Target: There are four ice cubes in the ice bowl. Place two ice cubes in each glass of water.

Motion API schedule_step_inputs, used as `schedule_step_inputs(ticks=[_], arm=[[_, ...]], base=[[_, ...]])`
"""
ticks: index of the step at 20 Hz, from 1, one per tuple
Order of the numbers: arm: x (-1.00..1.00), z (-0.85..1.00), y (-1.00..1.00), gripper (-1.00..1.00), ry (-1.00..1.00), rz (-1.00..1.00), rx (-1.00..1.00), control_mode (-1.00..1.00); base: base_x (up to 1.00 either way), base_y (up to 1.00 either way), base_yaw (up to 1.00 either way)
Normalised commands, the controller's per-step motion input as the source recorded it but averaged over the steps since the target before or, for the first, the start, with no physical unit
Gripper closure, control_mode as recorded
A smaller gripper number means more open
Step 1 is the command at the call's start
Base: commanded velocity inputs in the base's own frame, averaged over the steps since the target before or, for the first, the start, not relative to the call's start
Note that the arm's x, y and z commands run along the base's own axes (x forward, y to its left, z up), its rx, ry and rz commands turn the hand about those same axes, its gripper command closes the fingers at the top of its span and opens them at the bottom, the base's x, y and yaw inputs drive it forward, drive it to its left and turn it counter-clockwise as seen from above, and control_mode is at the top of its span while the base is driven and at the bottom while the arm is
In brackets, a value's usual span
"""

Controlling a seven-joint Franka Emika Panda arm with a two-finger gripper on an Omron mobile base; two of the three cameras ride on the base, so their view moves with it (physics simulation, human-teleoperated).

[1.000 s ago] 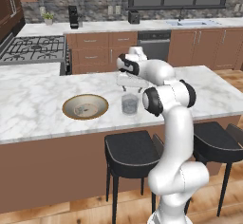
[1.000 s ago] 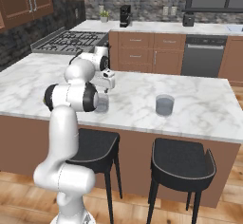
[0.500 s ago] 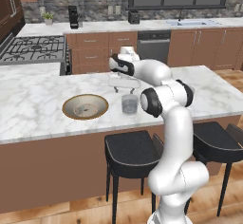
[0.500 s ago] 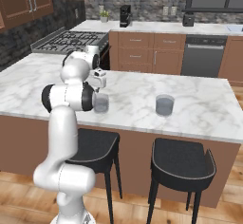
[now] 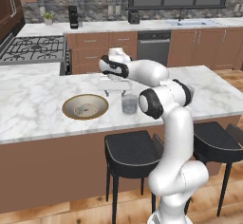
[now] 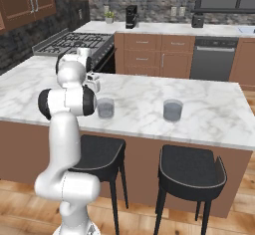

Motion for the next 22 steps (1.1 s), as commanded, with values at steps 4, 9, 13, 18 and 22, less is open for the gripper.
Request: schedule_step_inputs(ticks=[4,9,13,18,22], arm=[[-0.35,-0.02,0.42,-1.0,0.0,0.06,0.0,-1.0],[-0.33,-0.01,0.06,-1.0,0.0,-0.1,0.0,-1.0],[-0.44,-0.06,0.0,-1.0,0.0,-0.3,0.02,-1.0],[-0.37,-0.13,0.0,-1.0,-0.07,-0.37,0.08,-1.0],[-0.34,-0.22,0.0,-1.0,-0.2,-0.29,0.01,-1.0]], base=[[0.0,0.0,0.0],[0.0,0.0,0.0],[0.0,0.0,0.0],[0.0,0.0,0.0],[0.0,0.0,0.0]])
